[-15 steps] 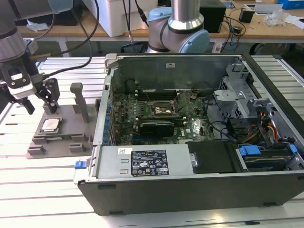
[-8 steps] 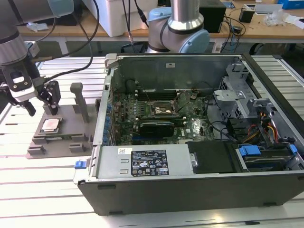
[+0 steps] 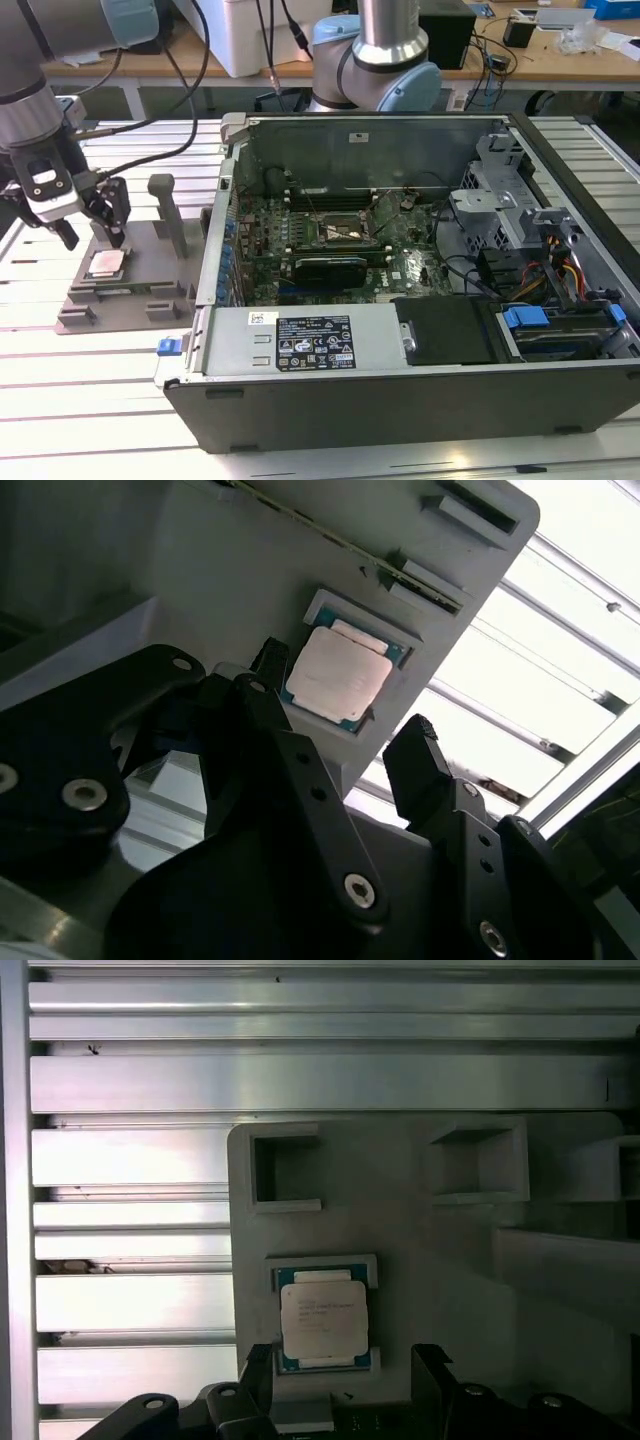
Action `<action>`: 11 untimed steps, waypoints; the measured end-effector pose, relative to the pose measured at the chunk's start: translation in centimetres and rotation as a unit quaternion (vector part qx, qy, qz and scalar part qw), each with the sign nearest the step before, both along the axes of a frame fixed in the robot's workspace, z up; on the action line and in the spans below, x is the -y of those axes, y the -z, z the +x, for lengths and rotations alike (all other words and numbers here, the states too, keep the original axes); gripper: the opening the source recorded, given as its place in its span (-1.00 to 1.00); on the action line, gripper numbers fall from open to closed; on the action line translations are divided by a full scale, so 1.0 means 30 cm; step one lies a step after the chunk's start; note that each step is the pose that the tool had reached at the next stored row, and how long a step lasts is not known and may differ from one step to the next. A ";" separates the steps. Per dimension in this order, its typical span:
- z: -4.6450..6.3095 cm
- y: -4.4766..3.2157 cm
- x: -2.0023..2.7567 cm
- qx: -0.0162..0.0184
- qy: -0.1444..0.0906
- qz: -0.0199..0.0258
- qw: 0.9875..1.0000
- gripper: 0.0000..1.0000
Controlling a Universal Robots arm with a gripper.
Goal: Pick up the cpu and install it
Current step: 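Pick up the cpu and move it towards the insertion slot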
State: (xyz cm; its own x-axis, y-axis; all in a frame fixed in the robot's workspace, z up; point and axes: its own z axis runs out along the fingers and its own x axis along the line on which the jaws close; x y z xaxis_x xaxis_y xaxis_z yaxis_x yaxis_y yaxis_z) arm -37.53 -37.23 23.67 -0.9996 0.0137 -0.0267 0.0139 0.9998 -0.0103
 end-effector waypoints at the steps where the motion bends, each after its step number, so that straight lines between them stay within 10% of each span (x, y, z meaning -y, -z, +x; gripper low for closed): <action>1: 0.000 0.004 0.000 0.000 0.000 0.000 1.000 0.33; 11: 0.000 0.041 0.000 0.000 0.000 0.000 1.000 0.33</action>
State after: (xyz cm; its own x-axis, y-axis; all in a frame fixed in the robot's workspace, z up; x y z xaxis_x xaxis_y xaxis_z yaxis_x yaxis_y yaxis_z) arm -37.53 -37.23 22.45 -0.9996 0.0136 -0.0267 0.0139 0.9999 -0.0103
